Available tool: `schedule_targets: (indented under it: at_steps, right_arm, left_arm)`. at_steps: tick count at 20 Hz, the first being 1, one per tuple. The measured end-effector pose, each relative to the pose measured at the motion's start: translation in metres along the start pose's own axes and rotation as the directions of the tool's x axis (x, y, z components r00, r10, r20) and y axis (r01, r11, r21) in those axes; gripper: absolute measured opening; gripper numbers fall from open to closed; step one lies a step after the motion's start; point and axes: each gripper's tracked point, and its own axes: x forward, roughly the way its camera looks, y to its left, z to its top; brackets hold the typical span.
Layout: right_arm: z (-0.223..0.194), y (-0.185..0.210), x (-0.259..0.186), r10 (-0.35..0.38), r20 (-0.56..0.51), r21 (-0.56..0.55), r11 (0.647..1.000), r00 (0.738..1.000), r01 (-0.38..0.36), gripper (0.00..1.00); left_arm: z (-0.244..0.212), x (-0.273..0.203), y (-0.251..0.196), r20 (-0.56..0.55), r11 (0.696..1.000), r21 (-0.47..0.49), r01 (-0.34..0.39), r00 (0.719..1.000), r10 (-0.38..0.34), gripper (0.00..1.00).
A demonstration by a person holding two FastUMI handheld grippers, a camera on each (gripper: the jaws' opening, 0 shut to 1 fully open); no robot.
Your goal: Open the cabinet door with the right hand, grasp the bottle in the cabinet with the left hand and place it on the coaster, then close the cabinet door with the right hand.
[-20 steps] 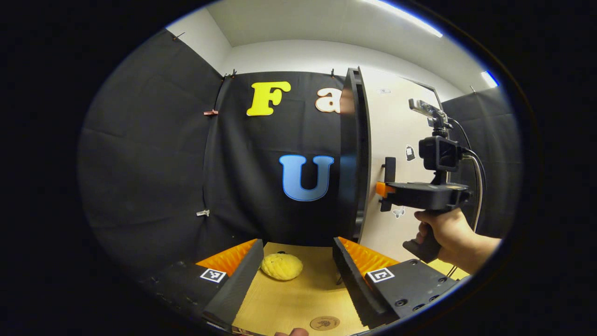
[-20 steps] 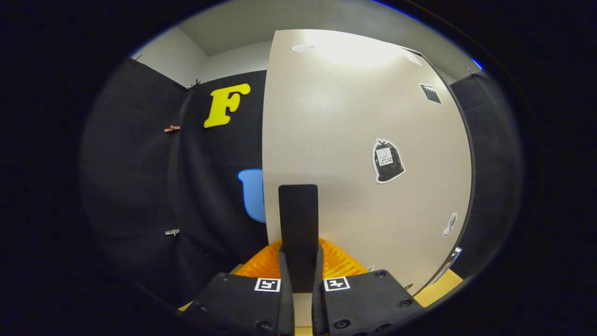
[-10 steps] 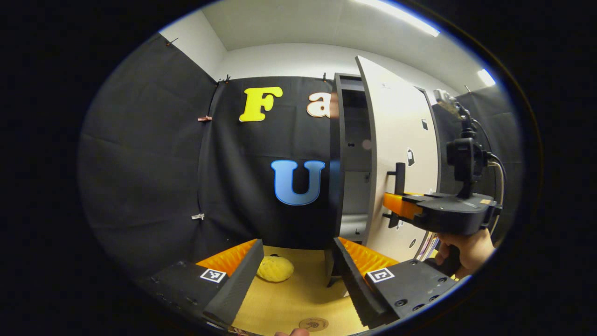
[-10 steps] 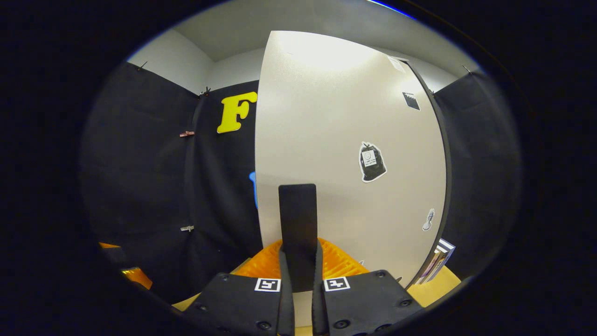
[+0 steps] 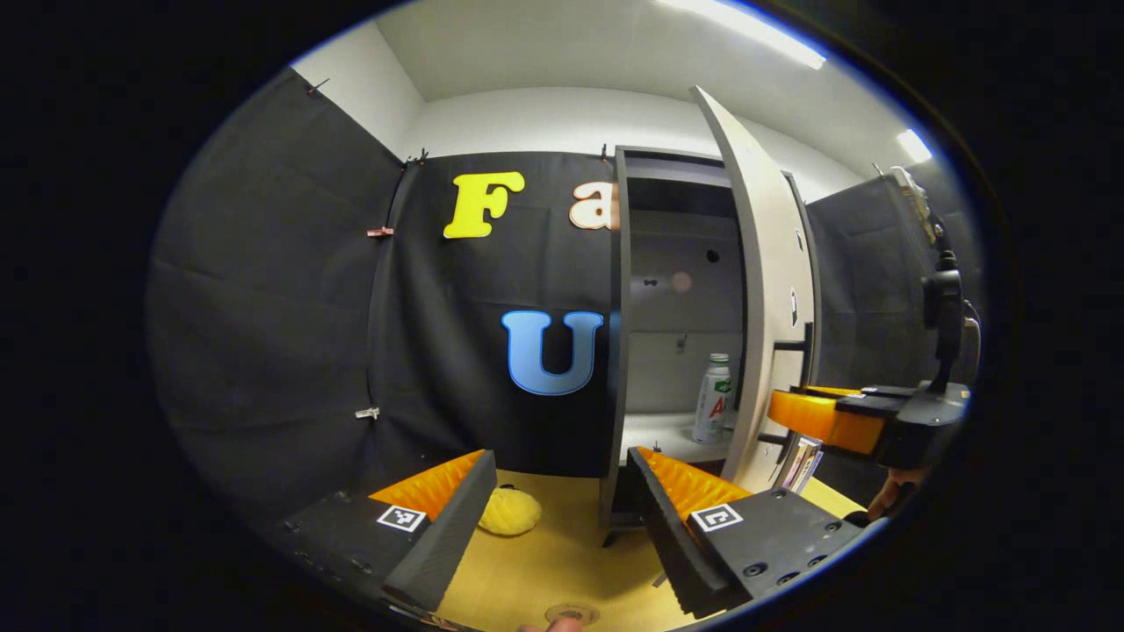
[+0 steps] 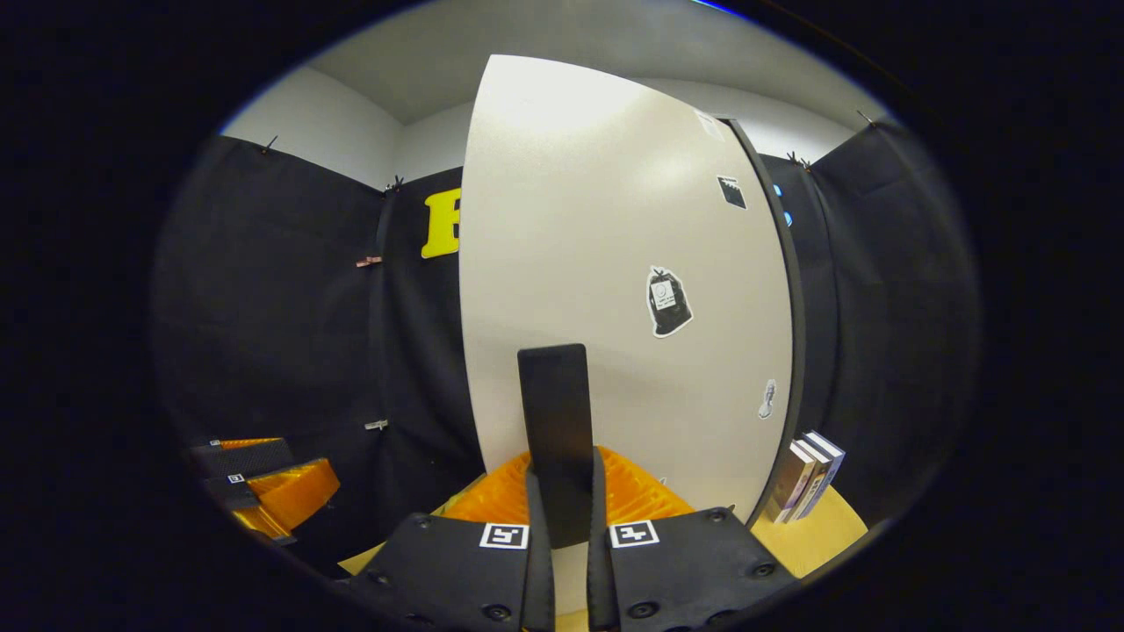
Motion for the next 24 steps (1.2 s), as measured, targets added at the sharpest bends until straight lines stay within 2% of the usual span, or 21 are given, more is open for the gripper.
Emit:
schedule_targets:
  at_steps: [12,21,24]
  right_arm:
    - [0.012,-0.07,-0.07,-0.112,0.007,-0.068,0.991,0.994,0.113,0.18]
    - [0.021,-0.122,-0.101,-0.227,0.04,-0.093,0.969,0.973,0.23,0.17]
    - [0.025,-0.141,-0.113,-0.253,0.035,-0.066,0.965,0.967,0.255,0.17]
  left_arm:
    - [0.003,0.014,-0.054,0.0,0.993,0.001,0.116,0.993,-0.116,0.94]
    - [0.005,0.026,-0.088,-0.009,0.979,0.0,0.203,0.979,-0.203,0.94]
    - [0.006,0.027,-0.099,-0.01,0.974,-0.001,0.227,0.974,-0.227,0.94]
